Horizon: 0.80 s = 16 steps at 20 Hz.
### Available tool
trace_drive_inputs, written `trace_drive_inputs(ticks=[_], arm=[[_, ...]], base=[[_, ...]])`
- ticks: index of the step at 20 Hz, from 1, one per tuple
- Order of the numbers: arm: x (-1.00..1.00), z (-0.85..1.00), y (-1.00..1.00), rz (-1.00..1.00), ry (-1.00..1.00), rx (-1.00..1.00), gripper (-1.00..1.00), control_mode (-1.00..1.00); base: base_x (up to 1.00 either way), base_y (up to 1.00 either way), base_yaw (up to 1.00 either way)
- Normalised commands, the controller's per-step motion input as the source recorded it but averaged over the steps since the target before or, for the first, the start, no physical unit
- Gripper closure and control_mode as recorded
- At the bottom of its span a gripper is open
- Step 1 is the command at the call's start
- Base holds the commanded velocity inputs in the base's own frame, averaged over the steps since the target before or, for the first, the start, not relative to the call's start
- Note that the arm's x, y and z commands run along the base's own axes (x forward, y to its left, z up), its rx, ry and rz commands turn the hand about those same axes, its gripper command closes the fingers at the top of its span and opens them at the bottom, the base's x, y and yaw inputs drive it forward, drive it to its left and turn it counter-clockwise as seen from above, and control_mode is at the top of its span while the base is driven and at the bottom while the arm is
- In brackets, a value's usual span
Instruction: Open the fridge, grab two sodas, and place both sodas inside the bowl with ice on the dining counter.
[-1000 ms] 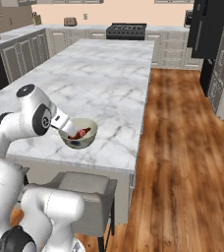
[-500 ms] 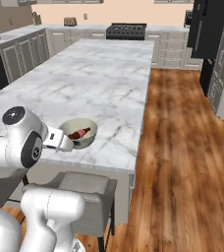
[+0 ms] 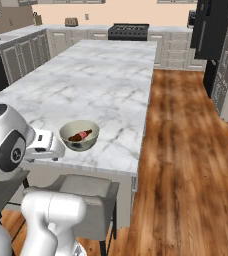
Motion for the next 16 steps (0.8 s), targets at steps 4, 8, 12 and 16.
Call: trace_drive_inputs(ticks=[4,8,12,16], arm=[[-0.39,-0.17,-0.08,0.00,-0.11,0.00,-1.00,1.00],[0.00,0.00,0.00,0.00,0.00,0.00,-1.00,1.00],[0.00,0.00,0.00,0.00,0.00,0.00,-1.00,1.00],[0.00,0.00,0.00,0.00,0.00,0.00,-1.00,1.00]], base=[[-0.24,-0.12,0.00],[-0.97,-0.92,0.00],[-0.48,-1.00,0.01],[0.09,-1.00,0.13]])
